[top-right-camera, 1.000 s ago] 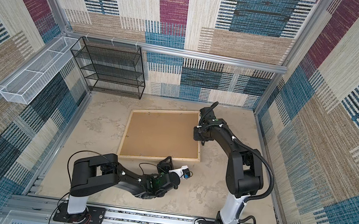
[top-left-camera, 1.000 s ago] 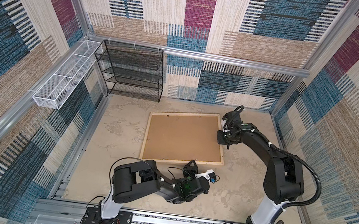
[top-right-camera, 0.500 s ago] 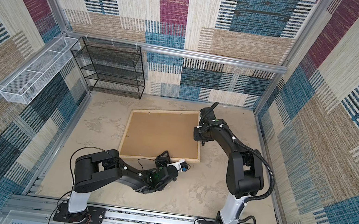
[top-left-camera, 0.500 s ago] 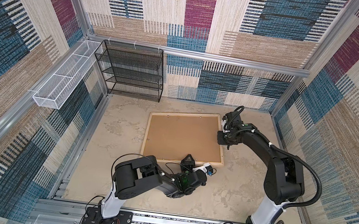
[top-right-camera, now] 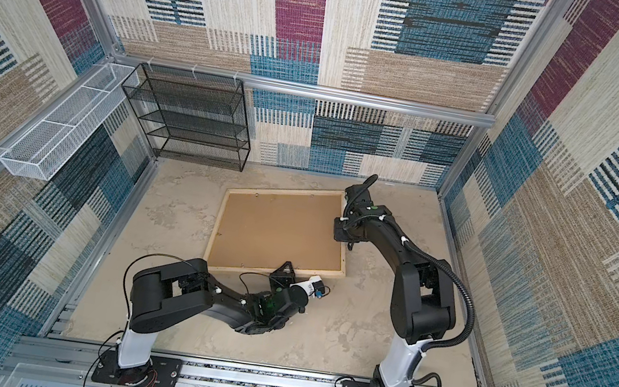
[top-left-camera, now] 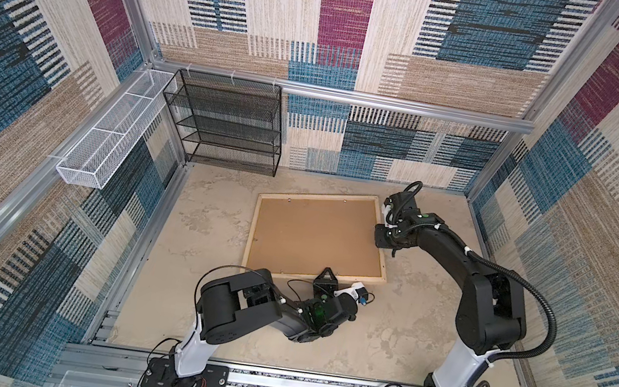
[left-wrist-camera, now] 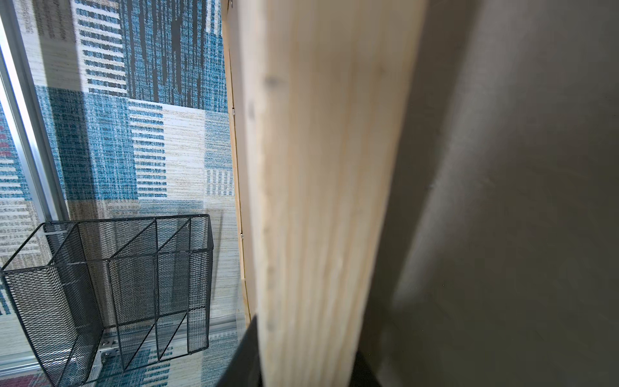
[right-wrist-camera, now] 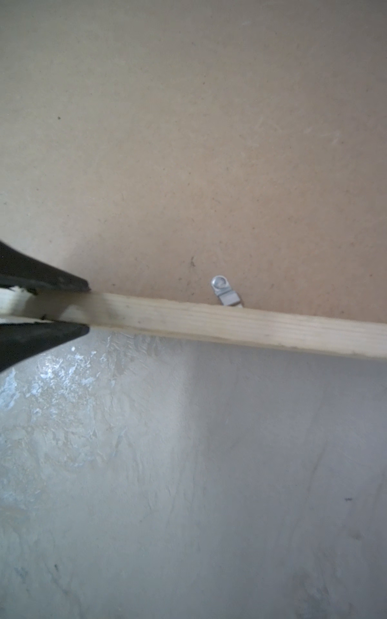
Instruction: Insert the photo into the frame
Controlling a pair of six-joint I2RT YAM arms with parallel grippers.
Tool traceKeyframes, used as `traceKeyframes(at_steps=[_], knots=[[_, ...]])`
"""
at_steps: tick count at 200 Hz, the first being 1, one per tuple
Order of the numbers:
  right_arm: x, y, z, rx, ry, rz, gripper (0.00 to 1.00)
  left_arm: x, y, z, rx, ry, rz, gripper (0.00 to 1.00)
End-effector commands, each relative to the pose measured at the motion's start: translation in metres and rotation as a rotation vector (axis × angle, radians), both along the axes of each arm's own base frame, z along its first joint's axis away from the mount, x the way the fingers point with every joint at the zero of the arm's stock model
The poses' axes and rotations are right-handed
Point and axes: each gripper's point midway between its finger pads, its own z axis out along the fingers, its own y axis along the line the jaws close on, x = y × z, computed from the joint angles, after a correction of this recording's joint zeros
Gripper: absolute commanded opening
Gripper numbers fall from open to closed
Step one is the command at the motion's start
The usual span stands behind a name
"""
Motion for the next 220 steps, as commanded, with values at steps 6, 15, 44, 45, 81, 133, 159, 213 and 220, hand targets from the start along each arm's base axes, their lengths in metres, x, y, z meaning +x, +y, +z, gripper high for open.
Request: traceKeyframes(at_steps=[6, 15, 44, 45, 81, 133, 159, 213, 220], knots=[[-0.001, -0.003, 0.011, -0.007, -0.028, 0.001, 0.23, 0.007, -0.006, 0.017, -0.082, -0.061, 0.036, 0.02], [0.000, -0.005, 0.017, -0.001, -0.048, -0.005, 0.28, 0.008, -0.006, 0.019, -0.080, -0.069, 0.041, 0.00], [0.005, -0.018, 0.036, 0.015, -0.103, -0.049, 0.38, 0.010, -0.008, 0.029, -0.091, -0.100, 0.054, 0.00], [0.005, -0.019, 0.037, 0.015, -0.105, -0.051, 0.38, 0.010, -0.008, 0.030, -0.092, -0.101, 0.054, 0.00], [0.009, -0.053, 0.082, 0.054, -0.241, -0.155, 0.52, 0.011, -0.007, 0.052, -0.110, -0.105, 0.060, 0.00], [0.000, -0.103, 0.124, 0.093, -0.393, -0.303, 0.62, 0.007, -0.005, 0.067, -0.075, 0.026, 0.083, 0.00], [-0.005, -0.117, 0.124, 0.121, -0.411, -0.339, 0.63, 0.006, -0.005, 0.078, -0.091, 0.112, 0.106, 0.00], [-0.006, -0.118, 0.113, 0.142, -0.392, -0.336, 0.63, 0.006, -0.002, 0.092, -0.041, 0.252, 0.156, 0.00], [-0.006, -0.119, 0.113, 0.145, -0.392, -0.335, 0.63, 0.007, -0.002, 0.096, -0.042, 0.254, 0.162, 0.00]])
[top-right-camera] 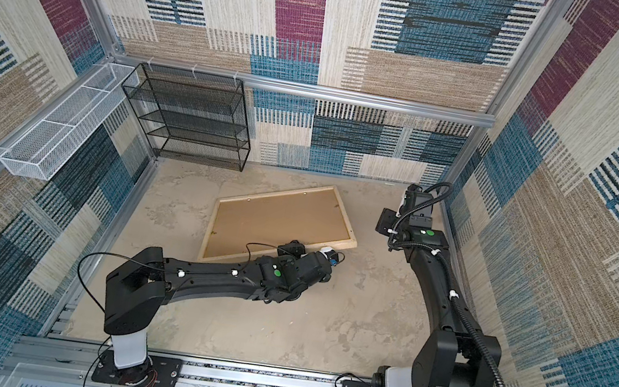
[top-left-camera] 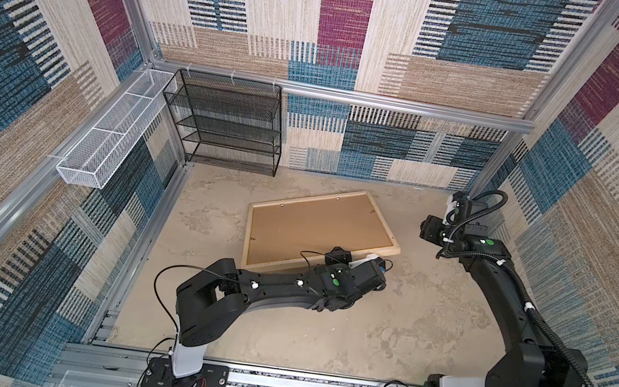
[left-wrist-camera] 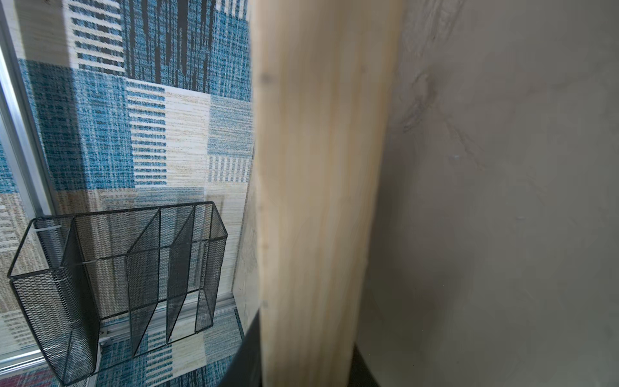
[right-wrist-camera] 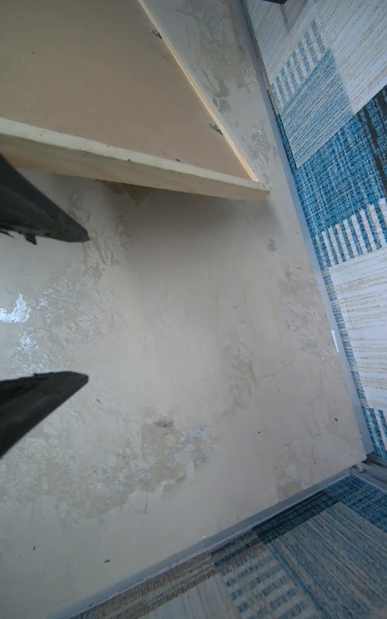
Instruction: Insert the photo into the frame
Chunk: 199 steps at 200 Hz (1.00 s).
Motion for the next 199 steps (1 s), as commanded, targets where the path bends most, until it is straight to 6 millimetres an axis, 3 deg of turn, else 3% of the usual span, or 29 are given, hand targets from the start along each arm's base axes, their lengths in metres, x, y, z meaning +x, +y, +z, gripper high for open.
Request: traceKeyframes(at_steps=[1, 99, 199], knots=[[0.006, 0.001, 0.008, 0.022, -0.044, 0.004, 0.63, -0.005, 0.011, -0.001, -0.012, 0.051, 0.065, 0.00], [0.007, 0.003, -0.007, 0.063, -0.027, 0.013, 0.64, 0.013, 0.001, 0.043, -0.099, 0.252, 0.165, 0.00], [0.005, 0.003, -0.014, 0.078, -0.017, 0.018, 0.64, 0.029, -0.013, 0.107, -0.342, 0.360, 0.203, 0.00]])
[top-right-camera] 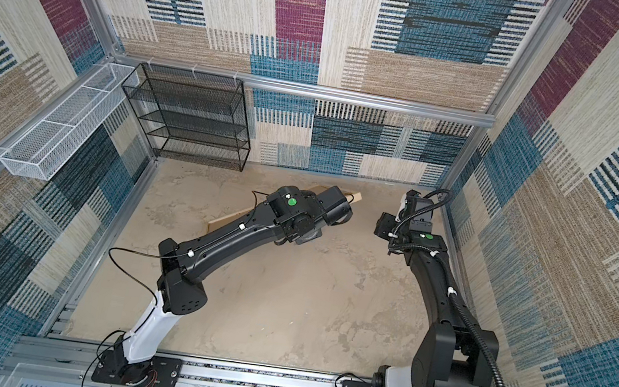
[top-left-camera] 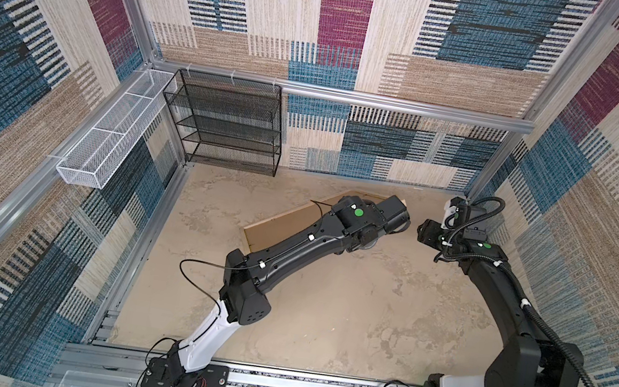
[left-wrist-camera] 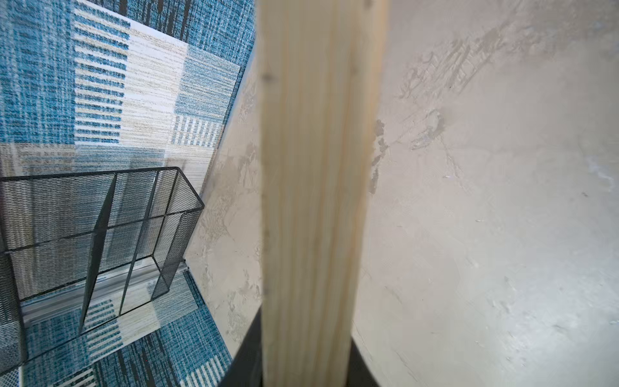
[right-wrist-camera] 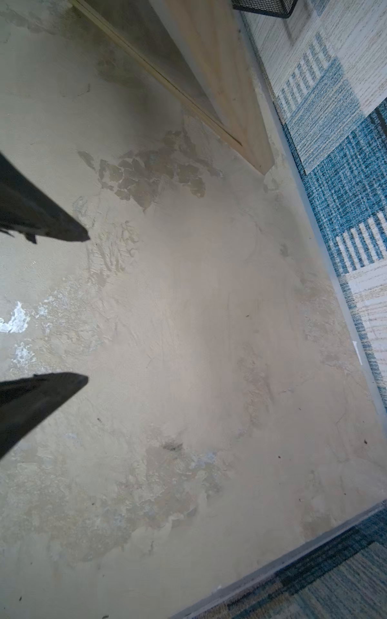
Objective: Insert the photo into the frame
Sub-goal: 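Raise the gripped frame edge upright with the left gripper, tipping it over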
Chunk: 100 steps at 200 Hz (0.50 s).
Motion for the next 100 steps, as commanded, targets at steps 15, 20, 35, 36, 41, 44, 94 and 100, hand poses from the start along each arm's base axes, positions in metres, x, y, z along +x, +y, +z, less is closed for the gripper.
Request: traceKeyframes(at_steps=[15, 20, 35, 36, 41, 44, 94, 100], knots=[[0.004, 0.002, 0.005, 0.014, -0.031, 0.003, 0.65, -0.004, -0.005, 0.022, -0.207, 0.043, 0.059, 0.00], [0.005, 0.002, 0.005, 0.016, -0.030, 0.004, 0.65, -0.005, -0.006, 0.026, -0.229, 0.044, 0.059, 0.00], [0.004, 0.003, 0.003, 0.018, -0.024, 0.008, 0.65, -0.006, -0.005, 0.038, -0.289, 0.052, 0.060, 0.00], [0.004, 0.003, 0.002, 0.018, -0.023, 0.007, 0.65, -0.006, -0.005, 0.039, -0.293, 0.053, 0.060, 0.00], [0.004, 0.003, 0.001, 0.020, -0.018, 0.006, 0.65, -0.007, -0.005, 0.043, -0.312, 0.055, 0.061, 0.00], [0.004, 0.003, 0.001, 0.021, -0.019, 0.007, 0.65, -0.007, -0.005, 0.045, -0.323, 0.057, 0.063, 0.00], [0.004, 0.005, 0.003, 0.029, -0.025, 0.016, 0.65, -0.011, -0.001, 0.076, -0.472, 0.067, 0.063, 0.00], [0.003, 0.005, 0.002, 0.029, -0.022, 0.016, 0.65, -0.011, -0.002, 0.079, -0.487, 0.065, 0.060, 0.00]])
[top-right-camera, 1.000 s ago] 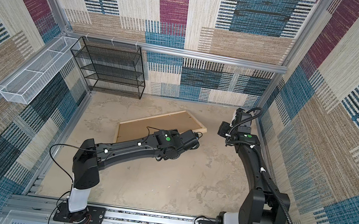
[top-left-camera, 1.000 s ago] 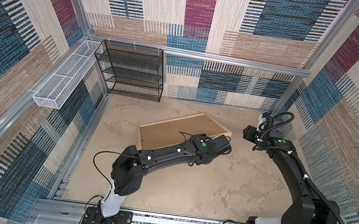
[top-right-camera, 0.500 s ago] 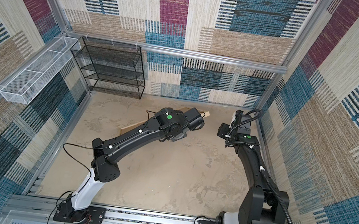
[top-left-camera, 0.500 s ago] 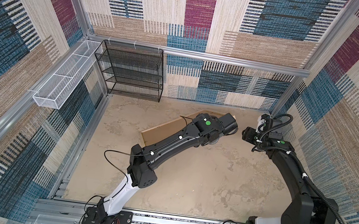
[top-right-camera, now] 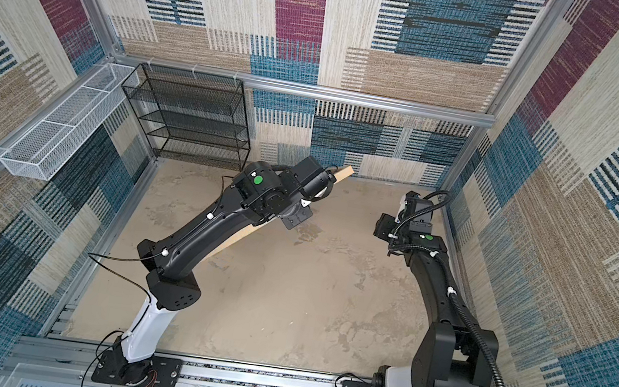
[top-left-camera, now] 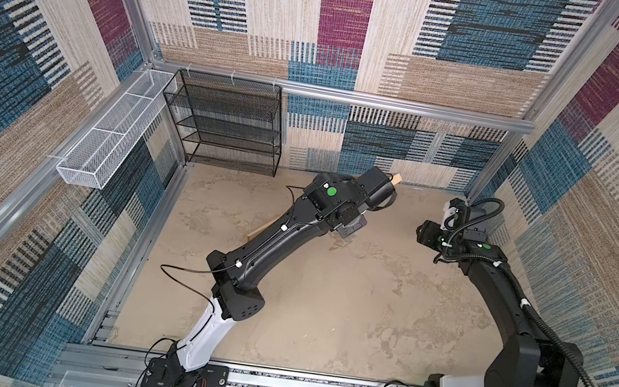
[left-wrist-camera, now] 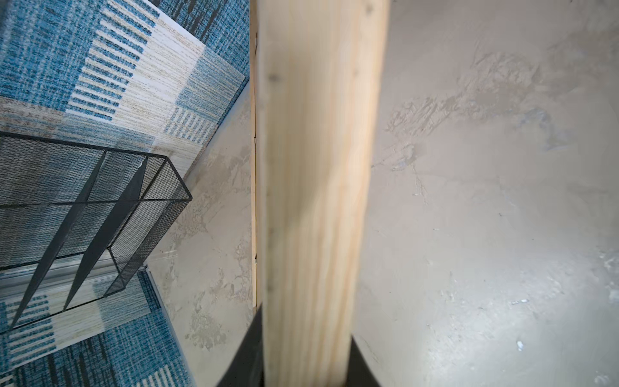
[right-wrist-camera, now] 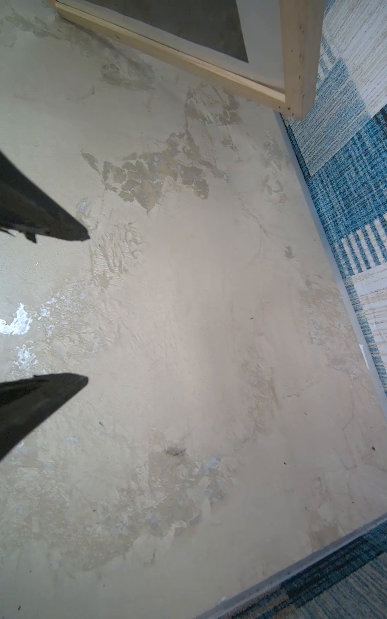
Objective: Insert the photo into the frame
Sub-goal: 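Raise the gripped frame edge upright with the left gripper, tipping it over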
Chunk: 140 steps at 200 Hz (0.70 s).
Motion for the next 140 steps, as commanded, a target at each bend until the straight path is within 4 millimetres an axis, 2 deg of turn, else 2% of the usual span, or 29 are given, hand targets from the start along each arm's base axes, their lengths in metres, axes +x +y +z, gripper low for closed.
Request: traceKeyframes(at_steps=[1, 29, 98, 140], knots=[[0.004, 0.003, 0.005, 0.018, -0.028, 0.006, 0.65, -0.004, -0.024, 0.023, -0.244, 0.018, 0.014, 0.00], [0.004, 0.004, 0.004, 0.024, -0.025, 0.010, 0.65, -0.002, -0.024, 0.041, -0.313, -0.007, 0.023, 0.00], [0.004, 0.007, 0.002, 0.036, -0.024, 0.021, 0.65, 0.008, -0.022, 0.103, -0.512, -0.155, 0.052, 0.00], [0.004, 0.007, 0.004, 0.033, -0.024, 0.022, 0.65, 0.007, -0.025, 0.127, -0.604, -0.200, 0.040, 0.00]])
